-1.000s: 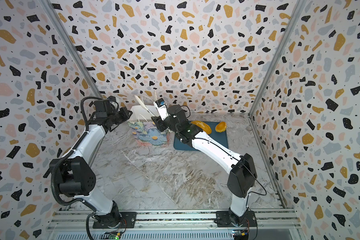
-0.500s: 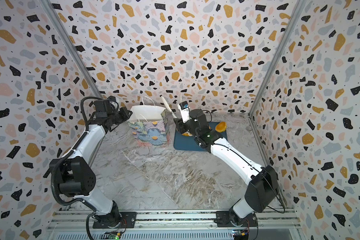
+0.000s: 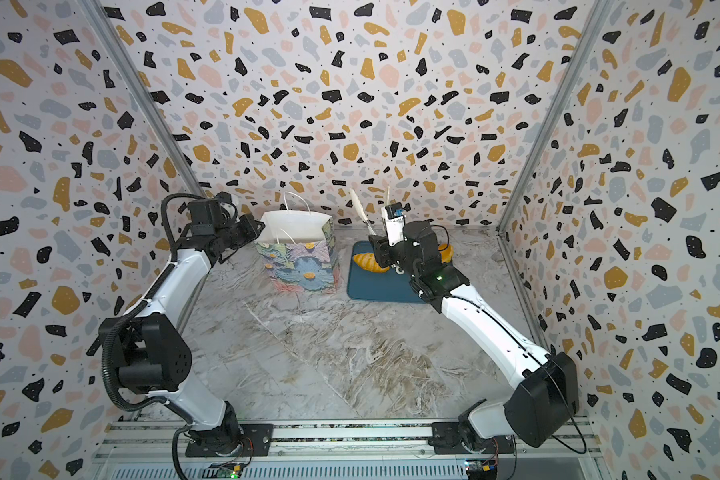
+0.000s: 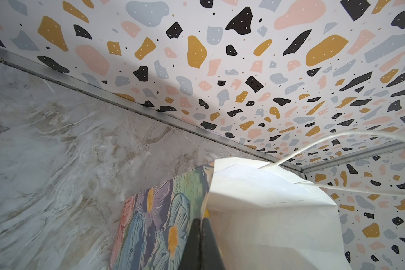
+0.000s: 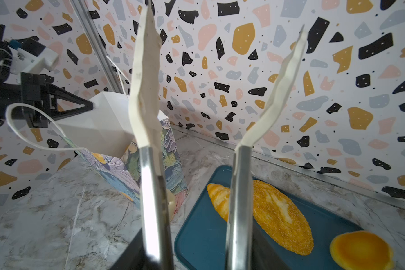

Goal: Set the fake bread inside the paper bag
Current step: 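Raise the open tongs out of the bag and move toward the tray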

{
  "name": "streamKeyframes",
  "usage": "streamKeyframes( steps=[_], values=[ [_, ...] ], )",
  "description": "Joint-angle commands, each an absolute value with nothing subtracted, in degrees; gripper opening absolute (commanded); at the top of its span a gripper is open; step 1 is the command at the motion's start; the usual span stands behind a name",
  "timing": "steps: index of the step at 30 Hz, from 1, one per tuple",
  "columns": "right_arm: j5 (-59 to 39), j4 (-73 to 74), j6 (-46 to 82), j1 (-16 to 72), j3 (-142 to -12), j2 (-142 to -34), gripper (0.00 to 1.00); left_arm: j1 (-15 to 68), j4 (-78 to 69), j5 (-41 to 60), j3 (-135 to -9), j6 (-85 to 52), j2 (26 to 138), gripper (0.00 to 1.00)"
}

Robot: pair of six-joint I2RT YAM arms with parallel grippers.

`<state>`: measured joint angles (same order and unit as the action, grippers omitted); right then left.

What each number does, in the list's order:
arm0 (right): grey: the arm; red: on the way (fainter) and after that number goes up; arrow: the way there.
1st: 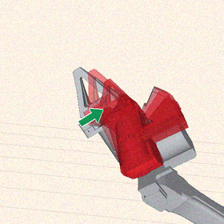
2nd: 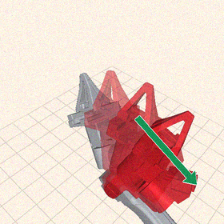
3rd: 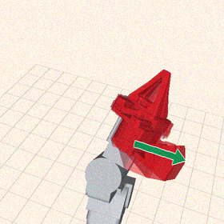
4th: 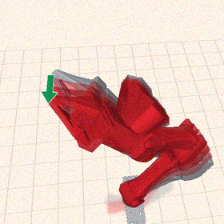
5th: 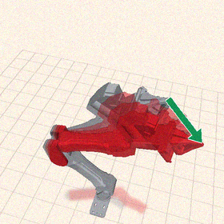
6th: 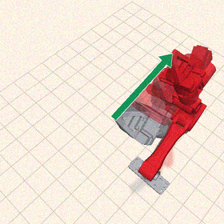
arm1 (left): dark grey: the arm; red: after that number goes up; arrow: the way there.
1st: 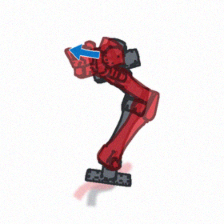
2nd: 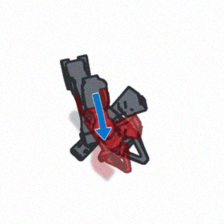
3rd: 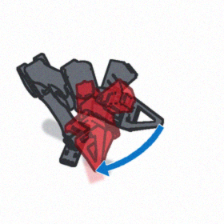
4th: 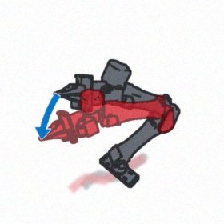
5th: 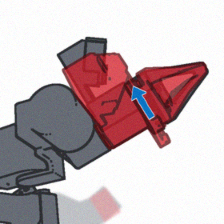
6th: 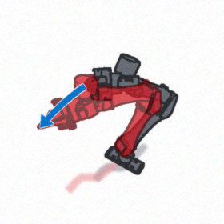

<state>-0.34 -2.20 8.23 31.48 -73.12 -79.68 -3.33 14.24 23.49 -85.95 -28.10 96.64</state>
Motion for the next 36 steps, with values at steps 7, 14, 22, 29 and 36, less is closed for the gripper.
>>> streamKeyframes(
  steps=[7,14,22,29,36],
  values=[
    [-0.46,-6.12,10.32,27.5,-71.59,-77.25,0.54,-3.51,13.11,23.68,-85.63,-27.78,94.57,0.0],
    [-1.2,-8.12,11.05,25.16,-69.53,-76.97,0.54,-3.52,13.14,23.65,-85.61,-27.85,94.49,0.0],
    [-2.1,-9.61,11.08,22.79,-67.9,-76.78,0.54,-3.49,13.17,23.41,-85.52,-27.76,94.59,0.0],
    [-2.6,-12.0,10.24,20.56,-67.26,-77.73,0.55,-3.52,13.27,23.43,-85.52,-27.69,94.54,0.0],
    [-1.85,-14.55,11.5,17.0,-67.15,-79.01,0.55,-3.52,13.1,23.73,-85.52,-27.77,94.59,0.0]
  ],
)
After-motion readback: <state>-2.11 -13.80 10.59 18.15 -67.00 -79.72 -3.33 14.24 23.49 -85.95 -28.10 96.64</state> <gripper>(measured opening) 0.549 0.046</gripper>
